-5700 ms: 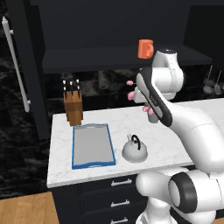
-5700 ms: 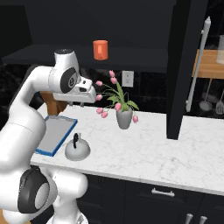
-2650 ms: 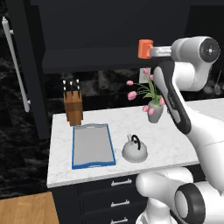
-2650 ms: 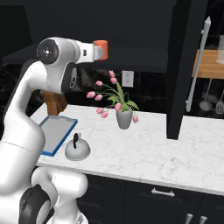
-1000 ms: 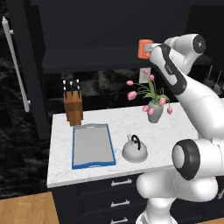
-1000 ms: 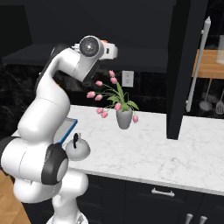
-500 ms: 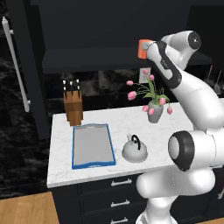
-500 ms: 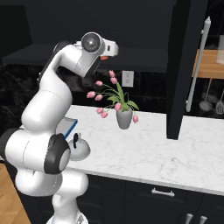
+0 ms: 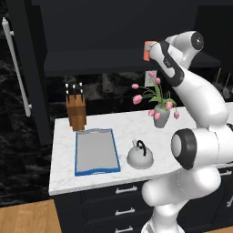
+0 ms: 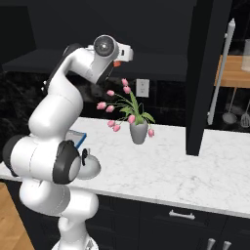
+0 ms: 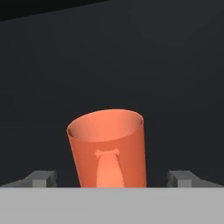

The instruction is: Pick the kettle from the counter and place it on the tray. Then pick the mug from the cabinet and place it on the tray. Then close the cabinet doors.

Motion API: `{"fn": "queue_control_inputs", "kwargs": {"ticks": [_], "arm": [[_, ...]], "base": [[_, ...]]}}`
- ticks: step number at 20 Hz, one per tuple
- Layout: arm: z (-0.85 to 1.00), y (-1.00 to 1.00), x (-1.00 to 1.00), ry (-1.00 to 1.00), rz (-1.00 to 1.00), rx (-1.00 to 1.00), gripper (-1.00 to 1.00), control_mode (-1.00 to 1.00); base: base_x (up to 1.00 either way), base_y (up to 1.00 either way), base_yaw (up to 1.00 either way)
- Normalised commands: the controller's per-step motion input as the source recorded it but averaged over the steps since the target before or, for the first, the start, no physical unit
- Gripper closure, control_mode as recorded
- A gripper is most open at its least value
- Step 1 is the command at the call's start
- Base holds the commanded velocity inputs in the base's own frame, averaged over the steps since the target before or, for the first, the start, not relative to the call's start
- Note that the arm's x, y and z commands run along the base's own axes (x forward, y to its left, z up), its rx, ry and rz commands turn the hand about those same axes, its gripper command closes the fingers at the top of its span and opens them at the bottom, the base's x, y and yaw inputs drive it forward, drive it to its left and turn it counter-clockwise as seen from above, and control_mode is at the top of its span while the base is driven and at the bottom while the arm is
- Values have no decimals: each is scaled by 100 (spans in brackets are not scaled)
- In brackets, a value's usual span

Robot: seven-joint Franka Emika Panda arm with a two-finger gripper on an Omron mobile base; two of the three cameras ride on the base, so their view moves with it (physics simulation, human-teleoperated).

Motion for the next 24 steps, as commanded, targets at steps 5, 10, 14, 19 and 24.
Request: {"fn": "queue_control_inputs", "kwargs": {"ticks": [5, 10, 14, 19, 24], "arm": [[-7, 0, 18, 0, 0, 0, -100, -100], [-6, 0, 7, 0, 0, 0, 100, -100], [0, -2, 0, -4, 0, 1, -100, -100], [0, 0, 0, 0, 0, 0, -100, -100], [-2, 0, 0, 0, 0, 0, -100, -100]], "base": [[0, 0, 0], [0, 0, 0], [0, 0, 0], [0, 0, 0], [0, 0, 0]]}}
